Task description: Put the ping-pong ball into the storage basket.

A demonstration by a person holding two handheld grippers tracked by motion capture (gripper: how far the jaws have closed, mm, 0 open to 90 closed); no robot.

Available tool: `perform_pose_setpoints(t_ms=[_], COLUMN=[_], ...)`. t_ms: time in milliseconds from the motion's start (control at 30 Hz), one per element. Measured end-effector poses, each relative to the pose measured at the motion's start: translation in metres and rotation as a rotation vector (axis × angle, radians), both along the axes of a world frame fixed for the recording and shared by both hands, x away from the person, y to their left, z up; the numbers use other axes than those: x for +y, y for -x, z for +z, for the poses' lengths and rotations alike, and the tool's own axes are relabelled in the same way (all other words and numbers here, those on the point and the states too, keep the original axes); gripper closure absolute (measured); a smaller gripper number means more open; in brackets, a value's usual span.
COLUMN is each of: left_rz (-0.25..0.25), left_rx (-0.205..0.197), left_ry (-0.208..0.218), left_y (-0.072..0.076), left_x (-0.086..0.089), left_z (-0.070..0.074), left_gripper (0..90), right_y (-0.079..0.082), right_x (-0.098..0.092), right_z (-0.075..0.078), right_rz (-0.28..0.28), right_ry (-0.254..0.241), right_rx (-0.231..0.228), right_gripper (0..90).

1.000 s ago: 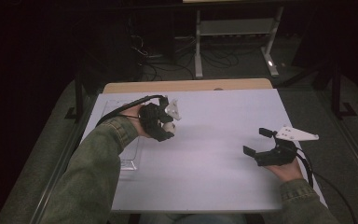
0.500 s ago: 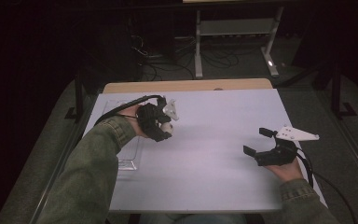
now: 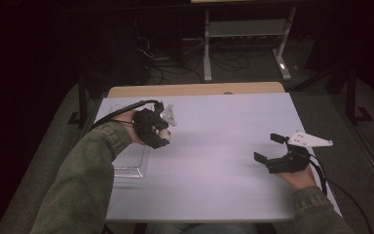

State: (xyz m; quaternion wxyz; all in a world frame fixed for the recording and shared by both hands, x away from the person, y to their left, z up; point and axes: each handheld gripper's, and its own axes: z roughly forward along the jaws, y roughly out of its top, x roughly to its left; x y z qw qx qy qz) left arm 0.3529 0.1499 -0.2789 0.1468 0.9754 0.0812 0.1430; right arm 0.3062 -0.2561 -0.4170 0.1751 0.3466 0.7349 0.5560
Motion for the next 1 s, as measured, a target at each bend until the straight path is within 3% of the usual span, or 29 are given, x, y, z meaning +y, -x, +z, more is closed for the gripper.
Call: perform_pose_setpoints(t_ms=[1000], left_rz=[0.083], left_rx=[0.011], left_ry=[-0.023], left_y=[0.004], left_x=[0.045], left_z=[0.002], left_gripper=[50.9], right_y=[0.000], right_x=[0.001], right_z=[0.000], right_rz=[-0.006], right_ry=[0.003], right_rx=[-0.004], right_gripper=[0.0])
